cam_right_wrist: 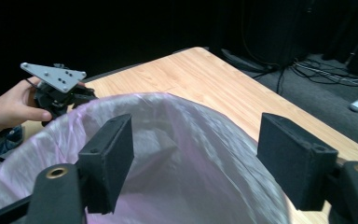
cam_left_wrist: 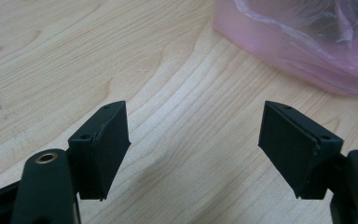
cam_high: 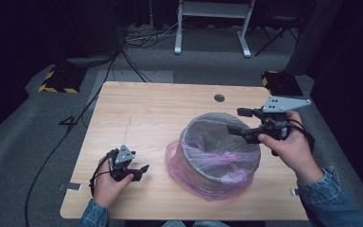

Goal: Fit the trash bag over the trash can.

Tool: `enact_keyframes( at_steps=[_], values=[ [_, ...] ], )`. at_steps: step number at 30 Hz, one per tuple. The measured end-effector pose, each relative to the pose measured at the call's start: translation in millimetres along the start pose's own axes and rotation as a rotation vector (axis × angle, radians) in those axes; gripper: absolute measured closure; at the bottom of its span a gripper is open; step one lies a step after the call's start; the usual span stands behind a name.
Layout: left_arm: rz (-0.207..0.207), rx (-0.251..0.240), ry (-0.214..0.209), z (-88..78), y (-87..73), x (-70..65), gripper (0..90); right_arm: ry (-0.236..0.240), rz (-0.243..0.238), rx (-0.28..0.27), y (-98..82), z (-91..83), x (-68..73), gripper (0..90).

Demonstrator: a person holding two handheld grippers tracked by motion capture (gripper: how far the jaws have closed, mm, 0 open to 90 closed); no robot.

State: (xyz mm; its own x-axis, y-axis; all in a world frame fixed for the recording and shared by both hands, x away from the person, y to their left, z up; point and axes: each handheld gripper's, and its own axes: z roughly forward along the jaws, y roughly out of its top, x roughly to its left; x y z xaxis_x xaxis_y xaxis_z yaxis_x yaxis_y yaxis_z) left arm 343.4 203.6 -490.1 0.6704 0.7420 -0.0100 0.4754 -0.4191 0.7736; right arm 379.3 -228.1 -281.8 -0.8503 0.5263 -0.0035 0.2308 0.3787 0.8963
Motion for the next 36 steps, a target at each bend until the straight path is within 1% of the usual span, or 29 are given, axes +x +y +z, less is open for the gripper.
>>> enact_keyframes(
  at_steps=[6,9,11,12,16,20,24,27,29,32,36],
  values=[
    [0.007,0.0,0.002,0.5,-1.4,0.9,24.4,0.037,-0.015,0.023,6.0,21.9,9.9,25.7],
    [-0.004,0.004,-0.002,1.7,-2.4,0.2,24.4,0.049,-0.02,0.035,6.4,32.6,13.8,24.7],
    [-0.004,0.005,-0.004,3.2,-3.2,-0.1,24.4,0.059,-0.018,0.041,6.4,40.1,16.0,24.6],
    [0.003,0.01,-0.004,3.5,-3.3,0.3,24.4,0.065,-0.019,0.044,6.4,43.8,17.1,24.4],
    [0.012,0.012,-0.004,4.4,-3.4,-1.3,24.5,0.079,-0.022,0.056,5.0,57.9,21.6,23.3],
    [0.027,0.01,-0.007,4.8,-2.6,-2.5,24.5,0.076,-0.016,0.072,-1.3,72.0,23.4,21.2],
    [0.02,0.013,-0.014,5.7,-3.3,-3.3,24.6,0.075,-0.012,0.092,-9.6,83.3,23.1,19.5],
    [0.017,0.011,-0.019,6.7,-3.7,-3.4,24.6,0.076,-0.015,0.117,-15.1,89.8,21.9,19.4],
    [0.029,0.016,-0.02,7.2,-3.8,-3.1,24.6,0.074,-0.018,0.136,-18.3,93.4,21.0,18.7],
    [0.022,0.016,-0.024,8.4,-4.2,-4.3,24.6,0.076,-0.026,0.162,-23.3,98.7,20.0,18.1],
    [0.022,0.018,-0.025,8.7,-4.5,-4.4,24.6,0.078,-0.043,0.213,-28.5,104.0,20.5,16.6]
  ],
)
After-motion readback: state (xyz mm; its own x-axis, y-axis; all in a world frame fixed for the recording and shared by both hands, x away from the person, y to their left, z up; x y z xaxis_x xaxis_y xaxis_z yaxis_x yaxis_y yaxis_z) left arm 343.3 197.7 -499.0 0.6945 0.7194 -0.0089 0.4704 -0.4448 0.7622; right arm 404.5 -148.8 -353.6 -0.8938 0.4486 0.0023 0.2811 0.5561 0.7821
